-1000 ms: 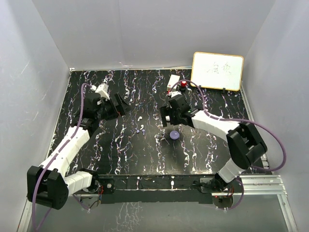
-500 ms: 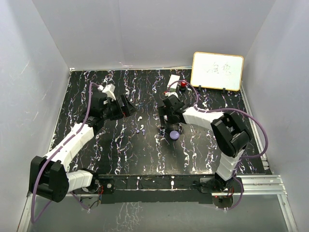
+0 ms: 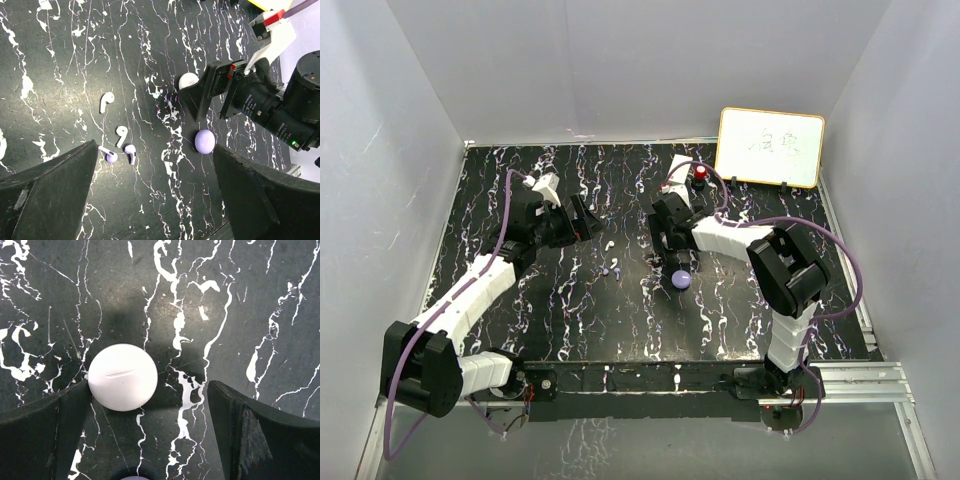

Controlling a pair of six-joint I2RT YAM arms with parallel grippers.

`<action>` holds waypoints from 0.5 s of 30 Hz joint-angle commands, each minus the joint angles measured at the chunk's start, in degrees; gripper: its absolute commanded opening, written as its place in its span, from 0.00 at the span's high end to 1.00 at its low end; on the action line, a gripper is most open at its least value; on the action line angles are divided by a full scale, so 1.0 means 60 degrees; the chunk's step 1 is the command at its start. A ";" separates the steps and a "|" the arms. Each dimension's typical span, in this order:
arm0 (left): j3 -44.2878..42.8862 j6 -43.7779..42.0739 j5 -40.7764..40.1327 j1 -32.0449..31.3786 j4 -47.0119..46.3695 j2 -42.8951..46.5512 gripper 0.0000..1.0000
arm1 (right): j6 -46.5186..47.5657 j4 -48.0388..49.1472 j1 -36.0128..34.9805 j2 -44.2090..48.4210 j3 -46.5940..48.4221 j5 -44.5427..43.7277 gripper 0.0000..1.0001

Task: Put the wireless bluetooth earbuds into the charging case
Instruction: Pick up the charging case at the center of the board.

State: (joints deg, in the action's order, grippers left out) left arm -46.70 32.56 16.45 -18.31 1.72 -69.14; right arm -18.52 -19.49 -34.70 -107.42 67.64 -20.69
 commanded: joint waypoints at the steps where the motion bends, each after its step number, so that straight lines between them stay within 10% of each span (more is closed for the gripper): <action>1: 0.0065 -0.0110 -0.0053 -0.0091 -0.0096 0.0025 0.01 | -0.0115 -0.0055 0.0186 -0.0080 0.0280 -0.0707 0.02; 15: -0.0067 -0.0151 -0.0133 -0.0345 -0.0176 -0.0281 0.01 | 0.0109 -0.0098 0.0763 0.0813 -0.0480 -0.0611 0.02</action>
State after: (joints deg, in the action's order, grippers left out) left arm -46.70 32.53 15.84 -19.77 1.30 -70.74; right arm -18.31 -19.84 -30.70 -106.37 66.39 -23.44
